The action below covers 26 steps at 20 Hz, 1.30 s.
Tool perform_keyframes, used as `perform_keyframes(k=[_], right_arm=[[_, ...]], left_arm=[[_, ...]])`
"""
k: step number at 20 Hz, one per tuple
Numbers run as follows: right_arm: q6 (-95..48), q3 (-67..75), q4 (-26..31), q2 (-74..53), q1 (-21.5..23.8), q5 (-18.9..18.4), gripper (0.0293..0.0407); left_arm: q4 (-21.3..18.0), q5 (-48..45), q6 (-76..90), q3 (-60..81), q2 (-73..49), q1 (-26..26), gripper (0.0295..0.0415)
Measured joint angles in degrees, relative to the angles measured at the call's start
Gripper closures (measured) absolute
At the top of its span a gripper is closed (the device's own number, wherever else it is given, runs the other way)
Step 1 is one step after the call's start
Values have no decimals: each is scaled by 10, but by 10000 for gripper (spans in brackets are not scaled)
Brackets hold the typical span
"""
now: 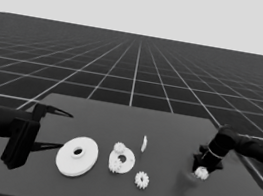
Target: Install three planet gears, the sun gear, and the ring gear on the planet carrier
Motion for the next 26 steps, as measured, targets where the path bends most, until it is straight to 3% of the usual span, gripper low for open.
perform_keyframes(k=[1,2,4,9,10,12,14,19,20,21,22,26], right_arm=[[5,27,45,-16,74,-45,388],[4,27,75,-18,119,-71,388],[1,17,102,-13,159,-95,388],[-2,8,115,-8,177,-107,388],[214,94,119,59,177,-103,388],[361,53,122,297,177,-96,388],[361,-26,122,388,176,-96,388],[350,-77,121,430,175,-96,388],[353,-75,32,429,102,-81,388],[342,-92,-21,434,38,-71,388],[328,-114,-50,440,3,-62,388],[305,-153,-82,451,-34,-45,388]], left_arm=[[0,0,0,0,0,0,326],[0,0,0,0,0,0,326],[0,0,0,0,0,0,326],[0,0,0,0,0,0,326],[0,0,0,0,0,0,326],[0,0,0,0,0,0,326],[0,0,0,0,0,0,326],[0,0,0,0,0,0,326],[0,0,0,0,0,0,326],[0,0,0,0,0,0,326],[0,0,0,0,0,0,326],[0,0,0,0,0,0,326]])
